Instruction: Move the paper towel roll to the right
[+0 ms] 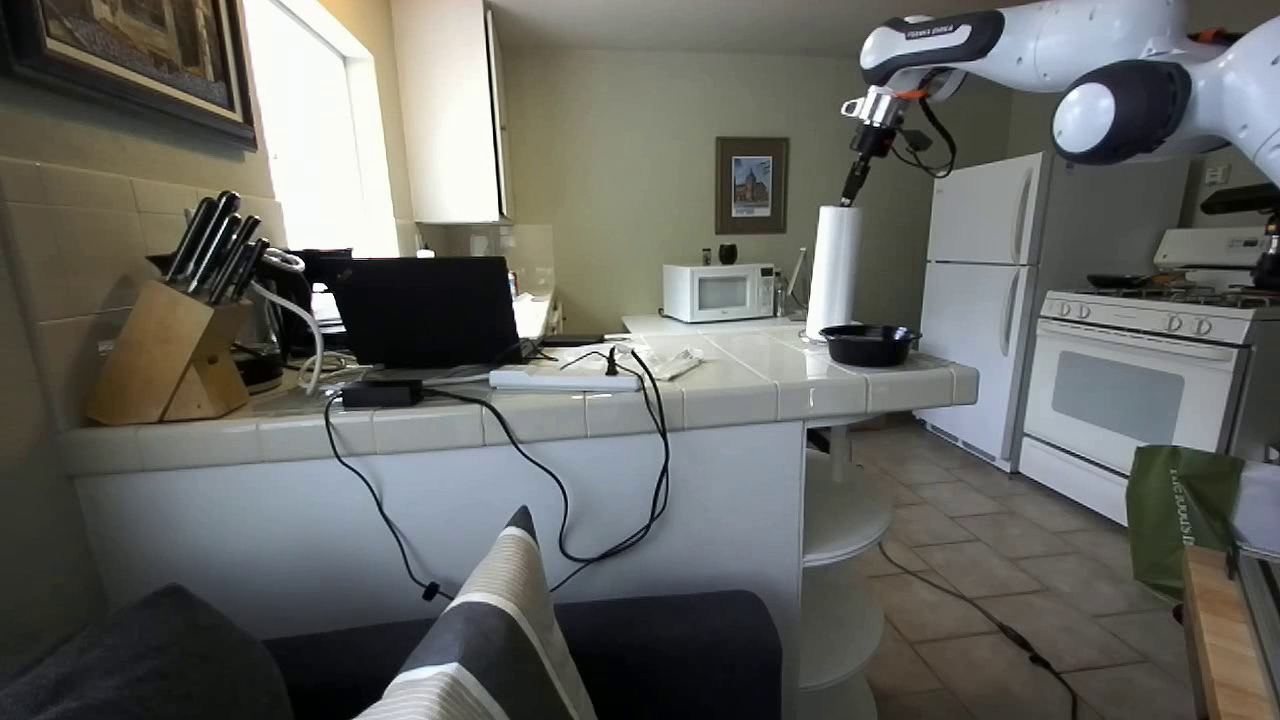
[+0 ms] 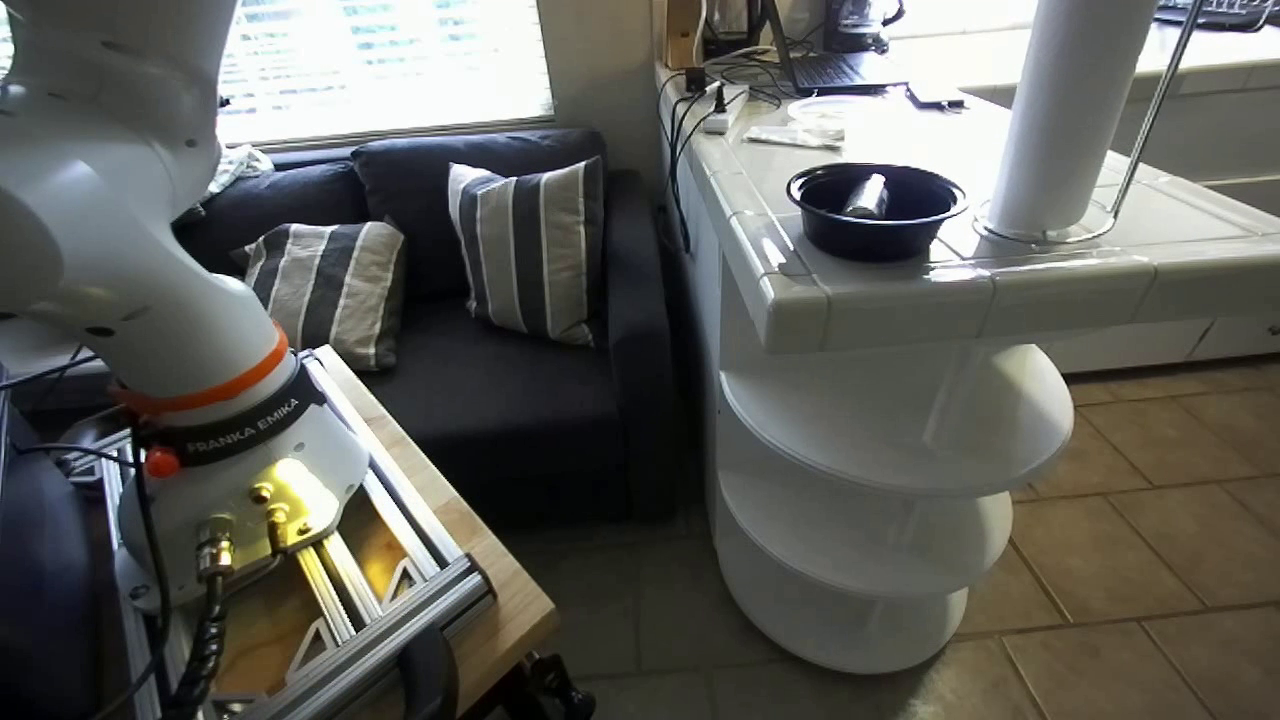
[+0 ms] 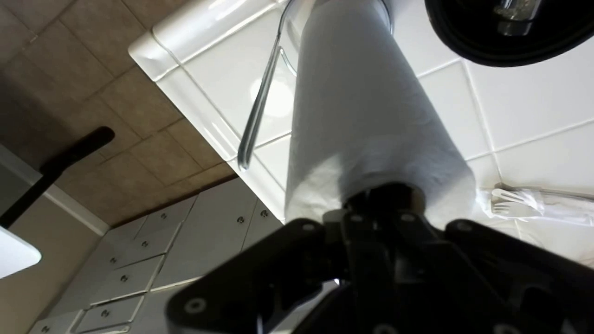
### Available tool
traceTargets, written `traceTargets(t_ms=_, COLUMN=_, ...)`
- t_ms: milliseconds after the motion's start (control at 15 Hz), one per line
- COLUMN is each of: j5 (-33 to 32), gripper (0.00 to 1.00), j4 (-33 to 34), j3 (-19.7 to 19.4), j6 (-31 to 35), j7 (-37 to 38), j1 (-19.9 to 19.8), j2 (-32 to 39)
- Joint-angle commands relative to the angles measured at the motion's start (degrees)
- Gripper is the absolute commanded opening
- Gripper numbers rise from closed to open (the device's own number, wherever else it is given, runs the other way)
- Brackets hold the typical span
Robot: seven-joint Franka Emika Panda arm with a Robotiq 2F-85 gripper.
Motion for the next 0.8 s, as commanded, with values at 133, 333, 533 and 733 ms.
traceTargets(t_ms=133, j5=0.9, gripper=0.04, j4=4.27, j3=0.6, j6=-2.61, j7=0.64, j1=-0.95, j2=1.78)
traceTargets(t_ms=333, j5=0.75, gripper=0.22, j4=4.81, j3=0.6, j6=-3.03, j7=0.5, j1=-0.84, j2=2.03)
traceTargets(t_ms=533, j5=0.66, gripper=0.07, j4=5.36, j3=0.63, j6=-3.22, j7=0.57, j1=-0.74, j2=2.07)
traceTargets(t_ms=733, j5=0.52, gripper=0.0, j4=5.92, j3=0.71, j6=-3.32, j7=0.61, j1=-0.64, j2=2.09)
